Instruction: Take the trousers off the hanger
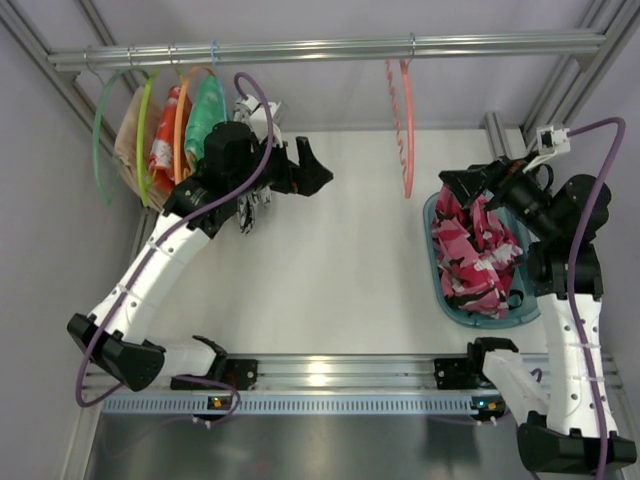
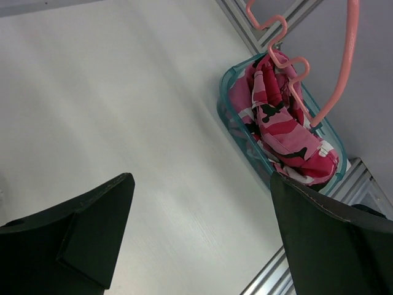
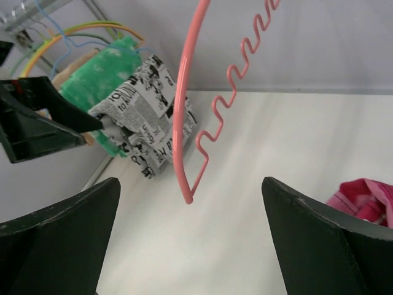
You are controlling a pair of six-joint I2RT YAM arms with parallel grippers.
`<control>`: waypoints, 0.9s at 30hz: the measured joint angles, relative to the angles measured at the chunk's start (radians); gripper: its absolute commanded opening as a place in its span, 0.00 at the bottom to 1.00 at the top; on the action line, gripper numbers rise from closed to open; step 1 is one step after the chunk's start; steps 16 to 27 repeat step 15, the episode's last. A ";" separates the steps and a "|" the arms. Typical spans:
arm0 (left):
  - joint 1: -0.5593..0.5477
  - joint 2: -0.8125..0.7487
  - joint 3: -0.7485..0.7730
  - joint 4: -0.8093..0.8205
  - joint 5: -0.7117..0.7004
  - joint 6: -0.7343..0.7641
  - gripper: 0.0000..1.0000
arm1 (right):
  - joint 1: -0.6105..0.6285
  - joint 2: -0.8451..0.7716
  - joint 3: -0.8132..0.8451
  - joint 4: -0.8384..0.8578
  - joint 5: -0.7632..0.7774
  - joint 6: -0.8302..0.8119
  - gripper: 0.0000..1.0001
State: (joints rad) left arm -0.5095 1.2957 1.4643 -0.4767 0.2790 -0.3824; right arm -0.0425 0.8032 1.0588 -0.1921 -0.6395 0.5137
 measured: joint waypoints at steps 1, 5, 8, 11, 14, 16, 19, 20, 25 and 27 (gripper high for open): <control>0.000 0.006 0.020 -0.021 -0.005 0.015 0.98 | -0.011 0.001 0.010 -0.024 0.002 -0.025 0.99; 0.000 0.019 0.080 -0.075 -0.057 0.058 0.99 | -0.041 0.013 0.070 -0.182 -0.005 -0.169 0.99; 0.000 0.015 0.078 -0.099 -0.090 0.081 0.98 | -0.050 0.015 0.076 -0.287 -0.014 -0.258 0.99; 0.000 -0.003 0.037 -0.117 -0.114 0.100 0.99 | -0.053 0.001 0.055 -0.365 -0.014 -0.335 0.99; 0.000 -0.028 -0.018 -0.135 -0.138 0.117 0.99 | -0.053 -0.045 0.020 -0.435 -0.014 -0.391 0.99; 0.000 -0.031 -0.030 -0.140 -0.145 0.122 0.99 | -0.053 -0.061 0.012 -0.454 -0.014 -0.404 0.99; 0.000 -0.031 -0.030 -0.140 -0.145 0.122 0.99 | -0.053 -0.061 0.012 -0.454 -0.014 -0.404 0.99; 0.000 -0.031 -0.030 -0.140 -0.145 0.122 0.99 | -0.053 -0.061 0.012 -0.454 -0.014 -0.404 0.99; 0.000 -0.031 -0.030 -0.140 -0.145 0.122 0.99 | -0.053 -0.061 0.012 -0.454 -0.014 -0.404 0.99; 0.000 -0.031 -0.030 -0.140 -0.145 0.122 0.99 | -0.053 -0.061 0.012 -0.454 -0.014 -0.404 0.99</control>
